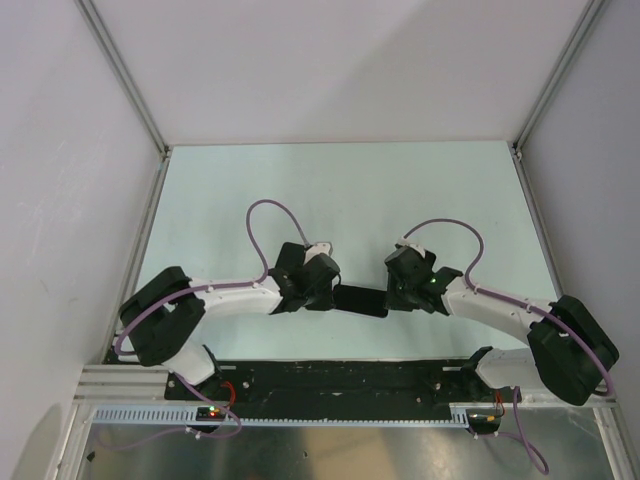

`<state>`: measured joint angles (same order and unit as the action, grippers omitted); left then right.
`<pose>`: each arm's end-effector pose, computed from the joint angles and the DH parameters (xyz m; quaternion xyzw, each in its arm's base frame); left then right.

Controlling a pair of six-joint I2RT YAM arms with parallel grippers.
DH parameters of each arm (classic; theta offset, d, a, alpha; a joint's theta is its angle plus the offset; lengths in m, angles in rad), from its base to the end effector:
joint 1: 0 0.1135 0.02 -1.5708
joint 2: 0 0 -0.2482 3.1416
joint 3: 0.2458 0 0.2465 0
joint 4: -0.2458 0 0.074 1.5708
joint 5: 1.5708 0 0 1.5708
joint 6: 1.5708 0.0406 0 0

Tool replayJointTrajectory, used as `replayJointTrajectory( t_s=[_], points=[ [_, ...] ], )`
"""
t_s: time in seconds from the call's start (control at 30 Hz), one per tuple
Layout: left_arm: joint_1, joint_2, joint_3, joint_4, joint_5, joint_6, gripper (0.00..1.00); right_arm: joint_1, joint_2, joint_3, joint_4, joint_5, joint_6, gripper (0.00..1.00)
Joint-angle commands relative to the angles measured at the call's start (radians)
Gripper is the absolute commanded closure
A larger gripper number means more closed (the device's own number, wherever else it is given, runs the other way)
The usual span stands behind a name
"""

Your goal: Put the phone into the phone case

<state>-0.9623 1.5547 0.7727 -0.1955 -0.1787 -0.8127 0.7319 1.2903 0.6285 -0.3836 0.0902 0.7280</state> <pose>0.1726 -0.2352 0.1413 0.0452 0.9518 -0.1719 0.2500 0.1766 0.1538 0.1534 0.0098 0.9647 0.1405 0.2224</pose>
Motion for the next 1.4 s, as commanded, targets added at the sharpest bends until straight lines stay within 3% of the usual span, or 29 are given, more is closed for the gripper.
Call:
replayJointTrajectory(
  t_s=[0.0,0.27,0.53,0.97,1.2,1.37],
  points=[
    [-0.009,0.033,-0.02,-0.012,-0.023,-0.018,0.84,0.037,0.037,0.0,0.02,-0.013,0.001,0.78],
    [-0.009,0.034,-0.007,-0.012,-0.026,-0.019,0.84,0.093,0.078,-0.002,0.034,-0.012,0.029,0.98],
    [-0.01,0.043,0.021,-0.012,-0.023,-0.014,0.84,0.148,0.124,-0.05,0.084,-0.01,0.085,1.0],
    [-0.004,0.04,0.048,-0.015,-0.023,0.007,0.84,0.255,0.168,-0.072,0.105,0.002,0.158,0.99],
    [0.002,-0.057,0.055,-0.034,-0.033,0.039,0.79,0.161,-0.02,0.072,-0.02,0.057,0.048,0.86],
    [-0.001,-0.142,0.034,-0.07,-0.034,0.048,0.74,0.077,-0.046,0.2,-0.056,0.057,-0.048,0.79]
  ],
)
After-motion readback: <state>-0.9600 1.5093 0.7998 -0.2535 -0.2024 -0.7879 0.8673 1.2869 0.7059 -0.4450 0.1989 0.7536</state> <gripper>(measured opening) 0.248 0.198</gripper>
